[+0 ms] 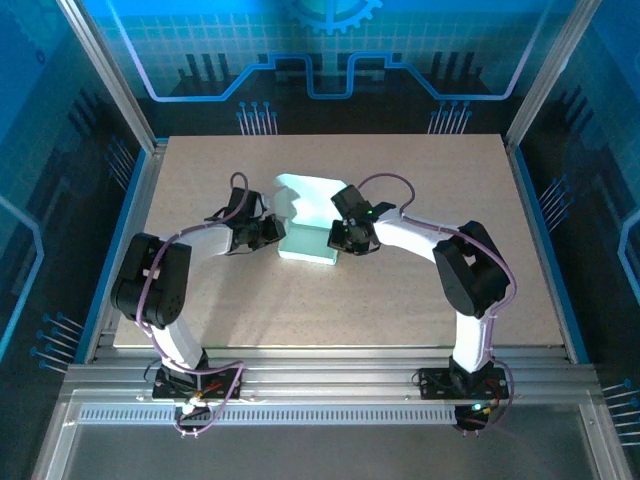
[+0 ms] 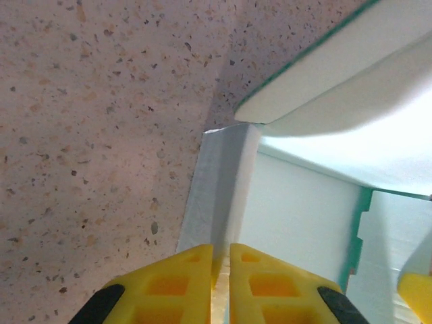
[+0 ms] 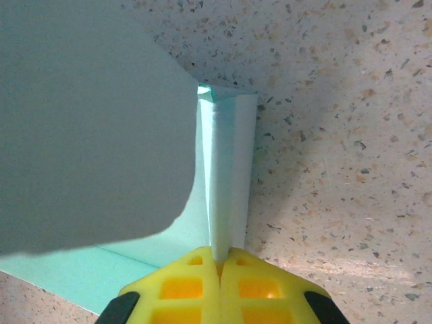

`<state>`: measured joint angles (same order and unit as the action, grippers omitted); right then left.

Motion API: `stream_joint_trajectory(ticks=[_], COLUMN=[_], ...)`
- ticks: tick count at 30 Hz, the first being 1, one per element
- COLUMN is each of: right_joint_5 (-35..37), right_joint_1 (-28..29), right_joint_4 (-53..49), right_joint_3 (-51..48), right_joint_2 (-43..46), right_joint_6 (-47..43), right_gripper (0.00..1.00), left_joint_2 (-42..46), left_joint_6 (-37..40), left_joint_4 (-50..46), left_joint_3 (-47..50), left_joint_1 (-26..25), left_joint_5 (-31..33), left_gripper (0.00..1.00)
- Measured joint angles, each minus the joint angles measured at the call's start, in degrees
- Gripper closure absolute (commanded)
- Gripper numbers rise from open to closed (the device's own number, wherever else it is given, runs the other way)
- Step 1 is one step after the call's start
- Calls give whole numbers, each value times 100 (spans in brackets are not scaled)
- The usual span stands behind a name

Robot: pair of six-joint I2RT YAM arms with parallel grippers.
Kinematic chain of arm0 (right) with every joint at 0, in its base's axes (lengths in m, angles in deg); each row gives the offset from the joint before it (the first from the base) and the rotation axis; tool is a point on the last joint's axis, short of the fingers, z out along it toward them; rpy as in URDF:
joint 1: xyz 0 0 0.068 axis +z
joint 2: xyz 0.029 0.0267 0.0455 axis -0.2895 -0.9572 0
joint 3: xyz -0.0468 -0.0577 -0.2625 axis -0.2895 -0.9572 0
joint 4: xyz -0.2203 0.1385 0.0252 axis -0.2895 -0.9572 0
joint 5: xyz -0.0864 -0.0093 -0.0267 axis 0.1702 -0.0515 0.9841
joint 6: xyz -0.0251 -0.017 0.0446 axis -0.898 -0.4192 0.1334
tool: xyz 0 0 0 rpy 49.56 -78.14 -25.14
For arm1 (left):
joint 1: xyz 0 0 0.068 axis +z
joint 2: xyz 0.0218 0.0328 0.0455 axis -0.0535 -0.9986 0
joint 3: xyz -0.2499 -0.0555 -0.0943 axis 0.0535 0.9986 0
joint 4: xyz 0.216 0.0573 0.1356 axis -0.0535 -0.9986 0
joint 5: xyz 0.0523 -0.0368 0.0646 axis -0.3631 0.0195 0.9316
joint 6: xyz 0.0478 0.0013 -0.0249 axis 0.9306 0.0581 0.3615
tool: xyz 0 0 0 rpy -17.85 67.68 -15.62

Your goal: Fold the paper box

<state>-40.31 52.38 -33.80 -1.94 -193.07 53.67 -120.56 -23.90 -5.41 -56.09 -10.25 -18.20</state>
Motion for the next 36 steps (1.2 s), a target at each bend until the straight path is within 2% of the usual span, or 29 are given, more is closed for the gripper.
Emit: stream_joint_trajectory(ticks=[5,8,15,18,26,36], right_joint_5=[39,96,297,411,643,555], right_joint_1=[0,0,0,0,0,-11], right_joint_4=[-24,-90,-227,-273,-356,-350], right_joint_3=[2,48,116,118,118,197], right_joint_2=[-2,0,68,184,289,144], right_joint_6=[2,-7,-184,-258,-369,-505], right_gripper=[100,100,74,69,68,68], left_joint_2=[-50,-17,321,485,767,765], left_joint_6=[188,197,184,181,181,136], left_joint_4=[-334,-424,-1021,-1154,-1191,-1123], left_joint_3=[-260,-260,-254,-247,-219,111], left_joint_1=[-269,-299,-310,-310,-310,-297], left_joint_5=[577,667,695,730,734,706], left_gripper=[82,77,74,73,73,77])
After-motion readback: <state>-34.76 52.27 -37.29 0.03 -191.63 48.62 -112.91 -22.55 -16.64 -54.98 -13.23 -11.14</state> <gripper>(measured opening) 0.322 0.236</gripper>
